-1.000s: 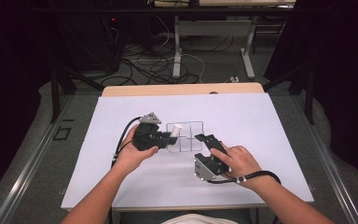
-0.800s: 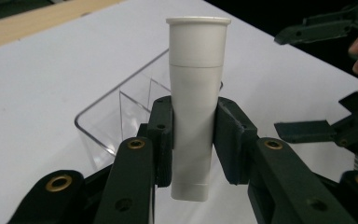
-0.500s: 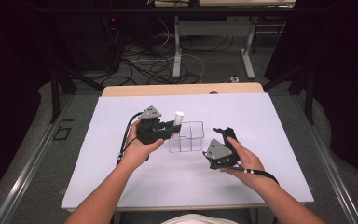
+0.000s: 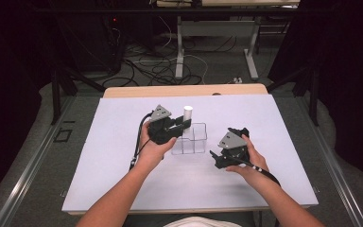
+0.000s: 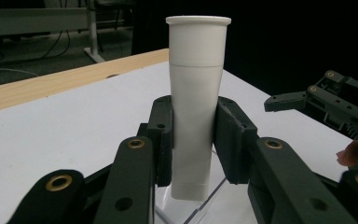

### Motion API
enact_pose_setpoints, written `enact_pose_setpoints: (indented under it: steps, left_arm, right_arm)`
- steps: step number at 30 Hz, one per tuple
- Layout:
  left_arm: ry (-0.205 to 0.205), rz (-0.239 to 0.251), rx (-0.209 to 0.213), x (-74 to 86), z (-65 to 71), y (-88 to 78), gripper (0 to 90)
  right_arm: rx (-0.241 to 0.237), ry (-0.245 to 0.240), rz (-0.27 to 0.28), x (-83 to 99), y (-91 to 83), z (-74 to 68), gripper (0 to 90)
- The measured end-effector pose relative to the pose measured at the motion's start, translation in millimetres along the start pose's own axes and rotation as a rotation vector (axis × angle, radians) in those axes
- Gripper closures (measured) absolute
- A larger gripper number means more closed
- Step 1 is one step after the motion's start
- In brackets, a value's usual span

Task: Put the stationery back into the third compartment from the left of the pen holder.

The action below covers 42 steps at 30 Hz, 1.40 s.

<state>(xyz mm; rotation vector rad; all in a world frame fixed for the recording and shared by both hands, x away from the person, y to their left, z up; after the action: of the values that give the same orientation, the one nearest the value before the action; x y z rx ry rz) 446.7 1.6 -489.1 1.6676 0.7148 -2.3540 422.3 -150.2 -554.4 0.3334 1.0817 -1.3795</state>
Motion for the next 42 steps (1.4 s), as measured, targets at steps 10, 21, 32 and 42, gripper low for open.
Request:
enact_pose_setpoints:
  steps: [10,21,32,42]
  left_arm:
    - [-0.029,0.019,-0.039,4.5,5.4,23.0,69.7]
    - [-0.057,-0.022,-0.056,18.9,6.1,43.5,69.7]
    - [-0.075,-0.053,-0.062,31.2,4.0,50.7,69.7]
    - [-0.070,-0.065,-0.066,35.0,1.8,53.3,69.7]
  right_arm:
    - [-0.011,0.146,-0.037,9.5,2.7,7.9,0.0]
    - [-0.021,0.183,-0.041,13.4,3.3,9.8,0.0]
    - [-0.035,0.176,-0.039,13.4,3.7,6.5,0.0]
    - [-0.043,0.177,-0.035,13.2,4.3,4.1,0.0]
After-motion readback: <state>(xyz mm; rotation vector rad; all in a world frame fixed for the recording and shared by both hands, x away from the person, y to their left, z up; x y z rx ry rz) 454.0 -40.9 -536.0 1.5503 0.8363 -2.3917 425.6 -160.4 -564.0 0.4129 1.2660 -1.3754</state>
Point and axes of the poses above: each handheld gripper's, and its own axes: y roughly forward along the jaws, x roughly out of its underside, z roughly to its right, the point moved 9 cm from there along y, roughly forward along the jaws, and after that the axes turned 14 degrees about x, right-handed, at the moved point
